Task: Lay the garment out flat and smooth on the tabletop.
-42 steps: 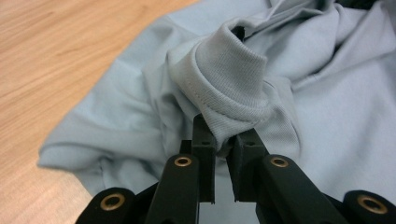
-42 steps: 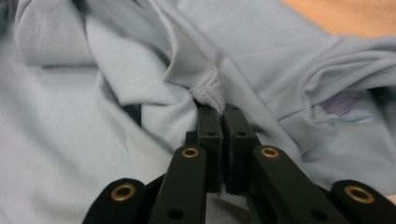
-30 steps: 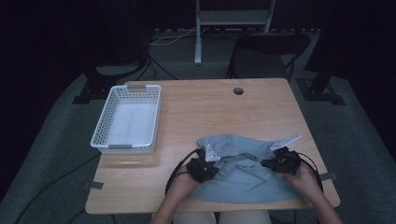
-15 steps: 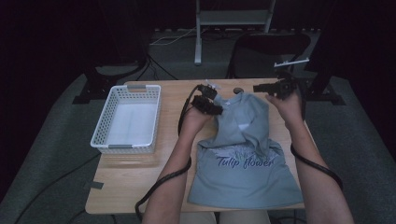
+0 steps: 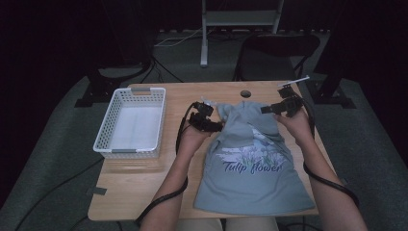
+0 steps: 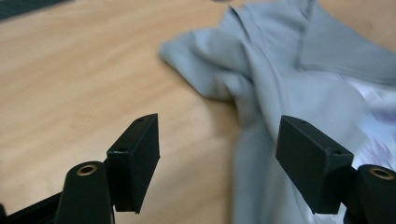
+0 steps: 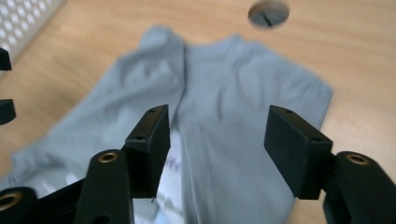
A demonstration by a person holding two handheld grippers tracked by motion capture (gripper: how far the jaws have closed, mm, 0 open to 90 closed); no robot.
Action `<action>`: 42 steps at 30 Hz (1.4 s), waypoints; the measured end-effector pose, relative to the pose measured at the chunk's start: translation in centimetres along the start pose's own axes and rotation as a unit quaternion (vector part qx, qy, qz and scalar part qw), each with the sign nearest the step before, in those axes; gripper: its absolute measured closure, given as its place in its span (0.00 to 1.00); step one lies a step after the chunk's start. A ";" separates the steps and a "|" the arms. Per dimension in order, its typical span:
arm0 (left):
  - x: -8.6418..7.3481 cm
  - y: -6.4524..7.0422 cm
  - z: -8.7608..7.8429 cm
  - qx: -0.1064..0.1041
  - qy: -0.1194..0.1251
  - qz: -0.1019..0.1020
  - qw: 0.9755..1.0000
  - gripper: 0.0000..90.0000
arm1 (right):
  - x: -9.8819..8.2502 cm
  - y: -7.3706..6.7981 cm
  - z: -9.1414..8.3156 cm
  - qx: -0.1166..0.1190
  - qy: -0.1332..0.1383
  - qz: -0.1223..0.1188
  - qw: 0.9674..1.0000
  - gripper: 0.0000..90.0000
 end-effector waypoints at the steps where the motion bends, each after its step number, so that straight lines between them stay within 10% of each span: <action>1: -0.8 0.8 -0.3 -0.009 -0.001 0.008 1.000 0.36 | -1.2 -0.2 -0.2 0.006 -0.001 0.000 1.000 0.44; 13: -7.4 4.1 -0.9 -0.046 -0.041 0.041 0.997 0.36 | -9.2 -2.6 -1.7 0.048 -0.027 -0.023 0.998 0.42; 19: -9.0 4.3 -0.5 -0.044 -0.051 0.033 0.997 0.35 | -12.3 -2.2 -1.4 0.027 -0.051 -0.046 0.997 0.42; 33: -9.7 4.5 -1.5 -0.037 -0.038 0.031 0.998 0.35 | -12.0 -1.4 1.1 -0.017 -0.051 -0.133 0.990 0.38; 42: -9.7 4.2 -1.4 -0.040 -0.033 0.036 0.998 0.34 | -11.3 -1.3 2.1 -0.019 -0.056 -0.134 0.989 0.36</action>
Point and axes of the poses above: each handheld gripper's, and its own axes: z roughly forward along the jaws, x roughly out of its top, y roughly to its right, the point moved 10 cm from there along z, roughly forward along the jaws, and after that the axes turned 12 degrees about y, right-handed, at the moved point
